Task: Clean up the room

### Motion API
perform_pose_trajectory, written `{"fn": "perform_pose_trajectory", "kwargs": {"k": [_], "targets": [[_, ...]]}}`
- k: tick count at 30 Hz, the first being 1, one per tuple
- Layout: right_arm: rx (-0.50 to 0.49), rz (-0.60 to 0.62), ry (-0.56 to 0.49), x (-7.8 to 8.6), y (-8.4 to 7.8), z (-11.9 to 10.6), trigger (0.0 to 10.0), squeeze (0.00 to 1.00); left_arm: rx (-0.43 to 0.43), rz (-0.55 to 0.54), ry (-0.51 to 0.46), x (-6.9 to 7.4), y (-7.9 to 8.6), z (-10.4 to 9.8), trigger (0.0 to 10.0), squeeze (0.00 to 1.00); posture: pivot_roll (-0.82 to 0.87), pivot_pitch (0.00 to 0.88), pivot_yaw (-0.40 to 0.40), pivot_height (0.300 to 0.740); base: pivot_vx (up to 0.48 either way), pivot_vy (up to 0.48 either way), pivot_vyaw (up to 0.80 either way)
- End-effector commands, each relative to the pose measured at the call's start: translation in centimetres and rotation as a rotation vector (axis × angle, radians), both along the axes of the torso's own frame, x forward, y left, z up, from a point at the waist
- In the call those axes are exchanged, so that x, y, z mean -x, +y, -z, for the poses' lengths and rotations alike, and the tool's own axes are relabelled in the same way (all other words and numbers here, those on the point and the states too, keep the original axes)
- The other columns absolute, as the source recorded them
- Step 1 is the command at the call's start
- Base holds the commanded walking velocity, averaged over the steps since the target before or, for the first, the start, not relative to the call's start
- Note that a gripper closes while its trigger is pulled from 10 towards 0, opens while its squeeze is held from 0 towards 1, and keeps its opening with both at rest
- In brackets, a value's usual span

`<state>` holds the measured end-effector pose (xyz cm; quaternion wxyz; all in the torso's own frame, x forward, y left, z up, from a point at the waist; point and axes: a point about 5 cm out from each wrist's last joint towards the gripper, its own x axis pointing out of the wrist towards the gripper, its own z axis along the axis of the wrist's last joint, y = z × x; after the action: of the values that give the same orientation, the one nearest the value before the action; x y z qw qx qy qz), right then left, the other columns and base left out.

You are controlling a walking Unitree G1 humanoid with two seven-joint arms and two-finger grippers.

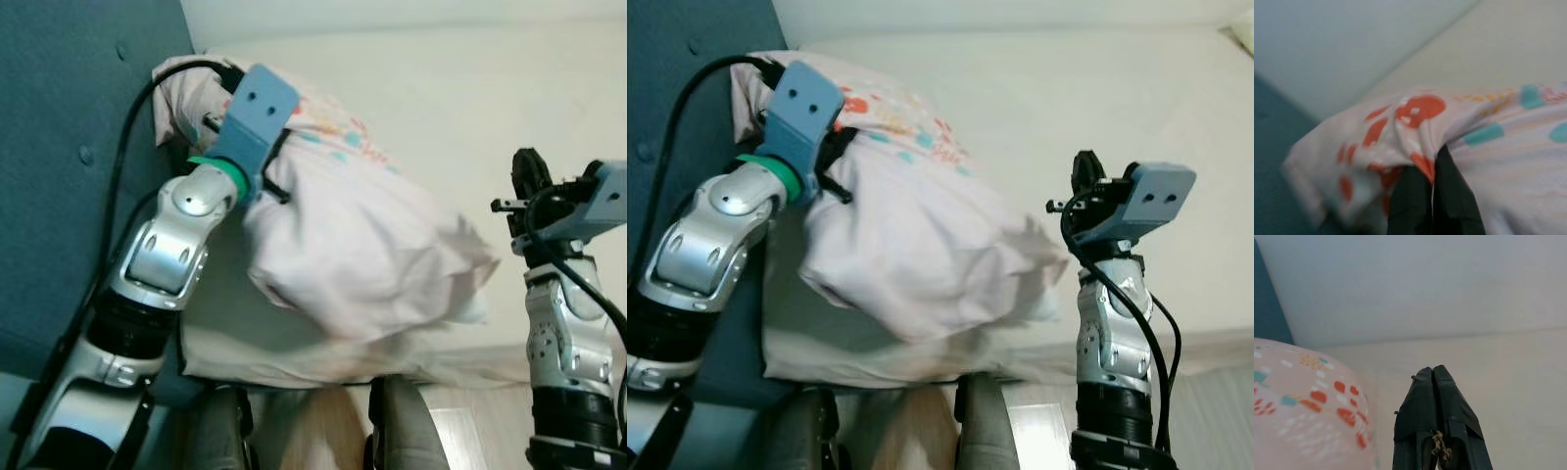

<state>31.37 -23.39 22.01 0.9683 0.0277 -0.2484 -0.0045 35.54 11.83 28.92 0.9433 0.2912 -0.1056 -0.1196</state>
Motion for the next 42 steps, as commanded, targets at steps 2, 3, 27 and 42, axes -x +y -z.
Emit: {"fn": "perform_pose_trajectory", "kwargs": {"k": [2, 3, 27, 42], "targets": [[0.001, 0.025, 0.025, -0.1, -0.3, 0.6, 10.0, 0.0, -0.076, -0.053, -0.135, -0.2, 0.5, -1.7, 0.0, 0.0, 0.03, 0.139, 0.075, 0.661, 0.0, 0.0, 0.0], [-0.001, 0.039, 0.034, -0.1, -0.4, 0.8, 10.0, 0.0, -0.108, -0.084, -0.159, -0.4, 0.9, -1.7, 0.0, 0.0, 0.03, 0.14, 0.076, 0.661, 0.0, 0.0, 0.0], [-0.008, 0.032, 0.109, -0.6, -0.4, 2.9, 10.0, 0.0, -0.056, -0.147, 0.219, 3.2, 0.8, 11.4, 10.0, 0.0, 0.03, 0.137, 0.052, 0.661, 0.0, 0.0, 0.0], [-0.004, 0.01, 0.071, -0.7, 0.0, 2.7, 10.0, 0.0, 0.247, -0.082, -0.081, 3.1, 0.0, 6.8, 10.0, 1.0, 0.03, 0.12, 0.049, 0.661, 0.0, 0.0, 0.0]]}}
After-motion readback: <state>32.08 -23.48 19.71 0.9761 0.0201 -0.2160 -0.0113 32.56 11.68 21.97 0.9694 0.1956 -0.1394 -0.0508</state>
